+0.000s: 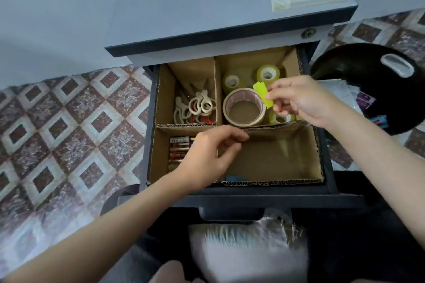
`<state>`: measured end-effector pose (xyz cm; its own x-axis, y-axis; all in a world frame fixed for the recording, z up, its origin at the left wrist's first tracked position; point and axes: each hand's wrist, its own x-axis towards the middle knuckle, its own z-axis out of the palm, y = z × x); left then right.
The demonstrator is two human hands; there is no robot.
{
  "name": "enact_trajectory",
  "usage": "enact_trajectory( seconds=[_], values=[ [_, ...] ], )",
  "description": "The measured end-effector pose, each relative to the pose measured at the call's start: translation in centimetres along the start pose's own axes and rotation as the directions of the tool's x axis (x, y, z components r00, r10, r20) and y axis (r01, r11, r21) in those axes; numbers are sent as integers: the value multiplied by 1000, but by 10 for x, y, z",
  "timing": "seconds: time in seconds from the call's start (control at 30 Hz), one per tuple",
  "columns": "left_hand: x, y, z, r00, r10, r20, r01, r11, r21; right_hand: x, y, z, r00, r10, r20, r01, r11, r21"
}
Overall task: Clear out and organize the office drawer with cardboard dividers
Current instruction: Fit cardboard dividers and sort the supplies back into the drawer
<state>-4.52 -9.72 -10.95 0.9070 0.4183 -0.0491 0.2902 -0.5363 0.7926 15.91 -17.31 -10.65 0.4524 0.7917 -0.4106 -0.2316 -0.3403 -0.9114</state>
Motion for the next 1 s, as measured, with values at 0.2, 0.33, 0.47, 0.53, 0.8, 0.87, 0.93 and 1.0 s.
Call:
enact_trajectory(
  seconds=[0.2, 0.33, 0.47, 0.53, 0.8, 0.87, 0.93, 1.0],
  values=[
    [-26, -35, -12, 959, 9, -285, 12, 997, 72, -40, 1, 18, 960, 136, 244, -66, 959, -275],
    [-29, -47, -5, 986, -16, -166, 45, 984, 173, -46, 31, 45, 919, 241, 313, 7, 783, -622],
    [-23, -52, -3, 986, -113, -122, 130, 982, 140, -31, 54, 58, 929, 248, 274, 71, 609, -790],
    [-23, -51, -2, 985, -114, -127, 128, 986, 107, -22, 61, 60, 929, 268, 257, 56, 583, -811],
    [-23, -53, -3, 980, -118, -158, 120, 993, 1, 2, 82, 73, 928, 279, 248, 50, 566, -823],
    [-23, -53, -2, 981, -116, -158, 117, 993, -1, 2, 84, 73, 930, 260, 260, 71, 567, -821],
    [-24, -53, -2, 980, -119, -160, 120, 993, 0, 2, 85, 73, 933, 231, 275, 96, 577, -811],
    [-23, -53, -2, 979, -121, -163, 123, 992, 3, 1, 85, 73, 932, 219, 290, 120, 568, -814]
  ],
)
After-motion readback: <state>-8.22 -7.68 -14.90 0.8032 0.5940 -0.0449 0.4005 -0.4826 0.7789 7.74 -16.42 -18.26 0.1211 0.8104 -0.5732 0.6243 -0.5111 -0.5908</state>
